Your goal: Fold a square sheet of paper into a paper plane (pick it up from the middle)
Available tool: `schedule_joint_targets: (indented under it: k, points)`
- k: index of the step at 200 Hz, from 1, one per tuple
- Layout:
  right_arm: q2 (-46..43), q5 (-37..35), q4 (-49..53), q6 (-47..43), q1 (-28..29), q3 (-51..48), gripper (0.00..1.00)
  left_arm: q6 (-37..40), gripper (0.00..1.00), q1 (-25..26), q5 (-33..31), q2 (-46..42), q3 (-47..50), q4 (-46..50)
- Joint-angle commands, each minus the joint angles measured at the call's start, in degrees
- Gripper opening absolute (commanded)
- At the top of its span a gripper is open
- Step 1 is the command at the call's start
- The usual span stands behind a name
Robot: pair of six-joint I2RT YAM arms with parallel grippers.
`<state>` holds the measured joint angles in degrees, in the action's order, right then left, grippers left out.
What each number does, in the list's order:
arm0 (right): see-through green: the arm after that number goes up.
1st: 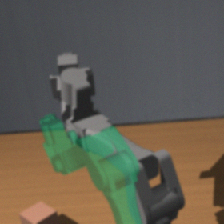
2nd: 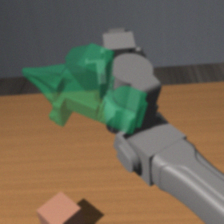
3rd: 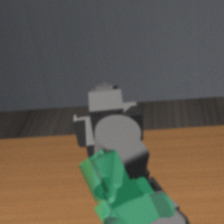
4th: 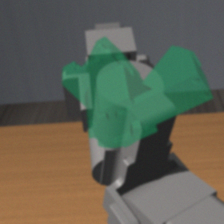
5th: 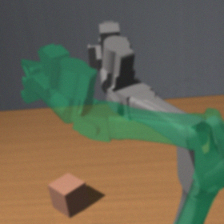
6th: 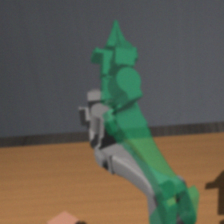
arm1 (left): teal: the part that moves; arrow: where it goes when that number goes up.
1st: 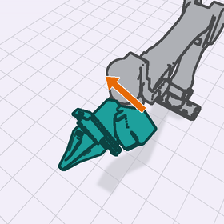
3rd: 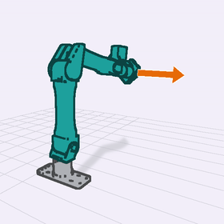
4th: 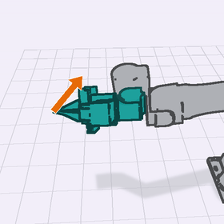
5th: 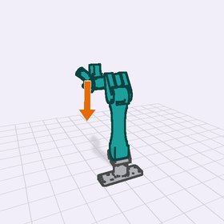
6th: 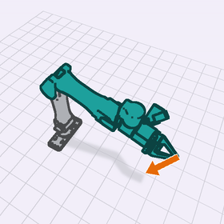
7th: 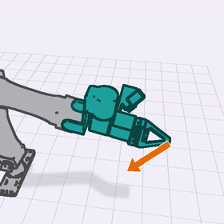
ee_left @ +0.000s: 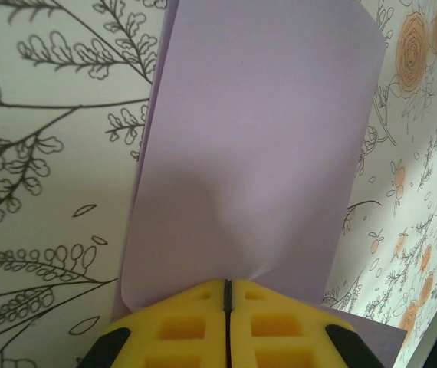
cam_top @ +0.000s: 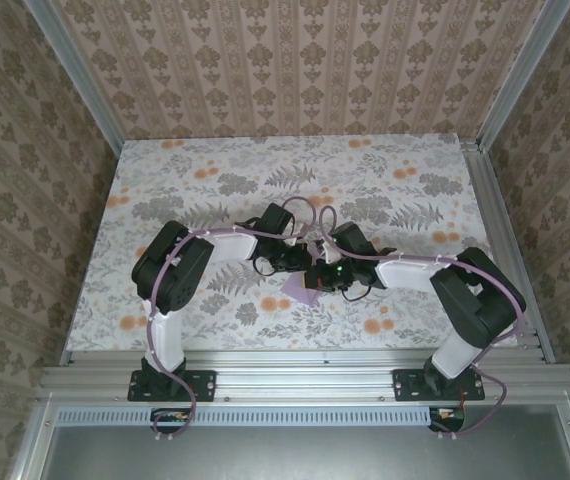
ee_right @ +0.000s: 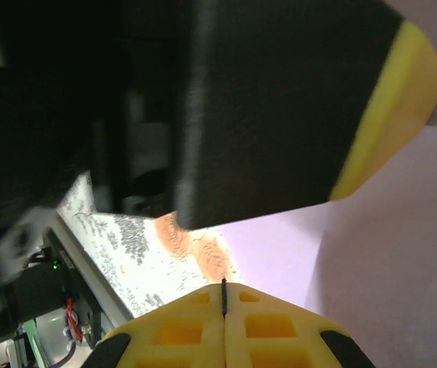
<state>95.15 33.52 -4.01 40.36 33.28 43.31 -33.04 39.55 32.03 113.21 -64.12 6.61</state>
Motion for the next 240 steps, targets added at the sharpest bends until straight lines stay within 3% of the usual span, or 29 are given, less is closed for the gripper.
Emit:
schedule_joint_targets:
  k: [1,240]
  points:
    - [2.94,1.51,-1.62,0.56,0.39,-0.85,0.08,2.35,0.07,-0.26,-4.69,4.12,2.66,4.46]
    - [0.74,-0.07,6.14,-4.74,5.09,-8.17,0.05,4.47,0.07,-1.06,-4.88,7.29,0.16,7.28]
